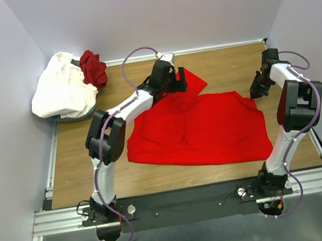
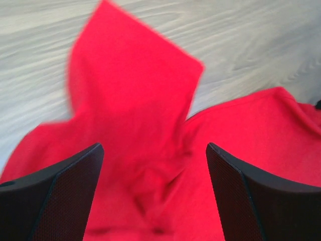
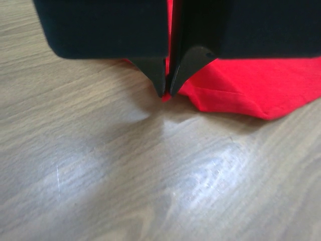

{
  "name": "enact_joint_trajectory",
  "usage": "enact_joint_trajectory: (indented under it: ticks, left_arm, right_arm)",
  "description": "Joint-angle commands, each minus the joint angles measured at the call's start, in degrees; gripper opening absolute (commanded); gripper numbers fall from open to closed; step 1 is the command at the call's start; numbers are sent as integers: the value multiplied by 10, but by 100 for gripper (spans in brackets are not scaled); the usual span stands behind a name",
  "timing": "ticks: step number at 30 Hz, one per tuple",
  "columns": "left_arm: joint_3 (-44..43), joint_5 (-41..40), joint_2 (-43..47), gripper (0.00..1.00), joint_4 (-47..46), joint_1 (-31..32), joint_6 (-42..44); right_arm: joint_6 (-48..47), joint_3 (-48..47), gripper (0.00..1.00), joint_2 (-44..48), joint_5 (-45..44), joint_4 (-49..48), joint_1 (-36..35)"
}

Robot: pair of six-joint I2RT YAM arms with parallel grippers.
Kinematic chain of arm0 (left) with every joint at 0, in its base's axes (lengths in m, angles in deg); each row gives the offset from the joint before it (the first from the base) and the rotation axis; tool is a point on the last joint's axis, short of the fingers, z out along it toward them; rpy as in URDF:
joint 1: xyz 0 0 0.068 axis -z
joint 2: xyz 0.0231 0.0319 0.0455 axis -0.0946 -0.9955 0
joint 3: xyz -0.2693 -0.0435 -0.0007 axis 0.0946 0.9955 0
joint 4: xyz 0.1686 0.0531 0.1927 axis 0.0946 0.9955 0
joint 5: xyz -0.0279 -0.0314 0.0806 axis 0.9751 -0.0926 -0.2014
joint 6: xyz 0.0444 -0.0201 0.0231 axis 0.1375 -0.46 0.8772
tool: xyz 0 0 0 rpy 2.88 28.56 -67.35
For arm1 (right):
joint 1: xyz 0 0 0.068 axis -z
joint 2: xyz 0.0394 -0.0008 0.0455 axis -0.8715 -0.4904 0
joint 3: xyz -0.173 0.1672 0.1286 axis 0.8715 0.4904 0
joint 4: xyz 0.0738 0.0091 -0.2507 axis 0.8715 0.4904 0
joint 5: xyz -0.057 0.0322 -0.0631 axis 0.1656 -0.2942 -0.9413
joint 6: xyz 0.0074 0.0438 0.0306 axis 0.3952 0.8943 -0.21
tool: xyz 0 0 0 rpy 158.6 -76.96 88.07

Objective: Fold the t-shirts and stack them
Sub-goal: Fold the tshirt

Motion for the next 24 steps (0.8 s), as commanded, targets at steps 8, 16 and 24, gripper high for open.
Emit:
enact_joint_trajectory:
  ticks: [8,16,24]
  left_arm:
    - [154,-17,4,91,-65,-41,-85]
    - [229,-4,20,91,-92,-70,-112]
    - [337,-60,81,91,-84,-80,-144]
  right_arm:
    - [9,-31,10,-16,-5,3,5]
    - [12,-40,9,-13,-4,4,7]
    - [15,-33,10,-5,-8,4,7]
